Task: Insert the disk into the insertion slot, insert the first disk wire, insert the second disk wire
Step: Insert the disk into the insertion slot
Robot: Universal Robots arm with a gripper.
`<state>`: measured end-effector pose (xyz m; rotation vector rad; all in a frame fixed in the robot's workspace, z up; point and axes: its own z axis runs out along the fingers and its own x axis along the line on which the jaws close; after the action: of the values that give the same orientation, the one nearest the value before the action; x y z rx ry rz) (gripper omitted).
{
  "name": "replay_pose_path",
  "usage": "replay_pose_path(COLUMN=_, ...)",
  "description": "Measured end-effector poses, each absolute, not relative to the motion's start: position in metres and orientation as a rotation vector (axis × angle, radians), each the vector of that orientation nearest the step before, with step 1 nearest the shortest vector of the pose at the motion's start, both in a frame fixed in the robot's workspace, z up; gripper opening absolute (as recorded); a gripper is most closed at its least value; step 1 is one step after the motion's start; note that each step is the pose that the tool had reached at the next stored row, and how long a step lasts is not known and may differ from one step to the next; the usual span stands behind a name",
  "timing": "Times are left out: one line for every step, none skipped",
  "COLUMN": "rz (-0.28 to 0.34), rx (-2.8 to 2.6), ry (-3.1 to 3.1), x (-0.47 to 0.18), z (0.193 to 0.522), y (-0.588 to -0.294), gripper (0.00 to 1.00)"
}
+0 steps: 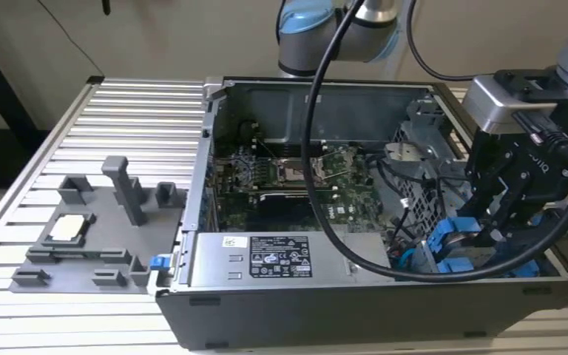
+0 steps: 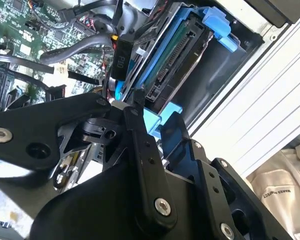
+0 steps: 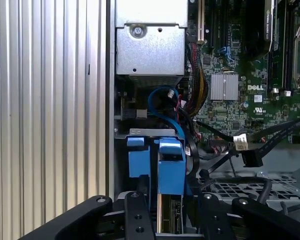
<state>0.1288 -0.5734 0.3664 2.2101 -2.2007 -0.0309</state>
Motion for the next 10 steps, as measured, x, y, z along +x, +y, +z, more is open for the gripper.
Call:
replay_pose_path(rz=-0.031, rx=2.21, ry=-2.201, x=0.129, z=0.366, y=-0.573, gripper=0.41)
replay_pose_path(rz=-0.031, rx=2.21, ry=-2.201, x=0.129, z=0.366, y=-0.573, gripper=0.41)
replay_pose_path(rz=-0.031, rx=2.21, ry=-2.201, x=0.129, z=0.366, y=-0.573, gripper=0.41)
replay_pose_path(rz=-0.031, rx=2.21, ry=-2.201, x=0.129, z=0.366, y=-0.573, gripper=0.43)
replay_pose_path(rz=-0.031, rx=2.21, ry=-2.201, x=0.129, z=0.366, y=-0.573, gripper=0.43)
replay_pose_path(rz=-0.031, rx=2.21, ry=-2.201, x=0.129, z=0.367, y=-0.573, gripper=0.43)
replay_pose_path(rz=-0.03, rx=2.21, ry=-2.201, x=0.129, z=0.367, y=-0.573, gripper=0.49)
replay_pose_path(rz=-0.03, rx=2.209, ry=-2.201, x=0.129, z=0.369, y=-0.573, gripper=0.49)
replay_pose_path(rz=-0.031, rx=2.209, ry=-2.201, x=0.129, z=0.373, y=-0.573, gripper=0.49)
replay_pose_path(rz=-0.031, rx=2.209, ry=-2.201, x=0.129, z=0.377, y=-0.573, gripper=0.49)
